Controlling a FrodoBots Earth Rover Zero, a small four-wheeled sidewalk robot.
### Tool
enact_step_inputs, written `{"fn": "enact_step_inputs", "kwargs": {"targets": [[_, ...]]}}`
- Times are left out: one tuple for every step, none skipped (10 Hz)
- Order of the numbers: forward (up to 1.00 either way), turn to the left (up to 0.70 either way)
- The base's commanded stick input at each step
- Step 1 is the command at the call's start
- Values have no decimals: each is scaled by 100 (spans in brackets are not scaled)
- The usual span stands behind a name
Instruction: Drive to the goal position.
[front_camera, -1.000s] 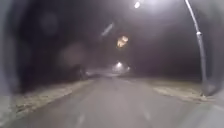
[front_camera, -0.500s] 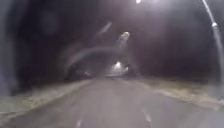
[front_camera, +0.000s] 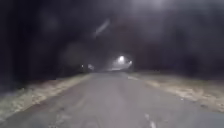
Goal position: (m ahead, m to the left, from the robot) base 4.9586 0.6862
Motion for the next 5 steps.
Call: {"fn": "enact_step_inputs", "kwargs": {"targets": [[99, 8], [99, 15], [99, 15], [99, 12], [99, 9]]}}
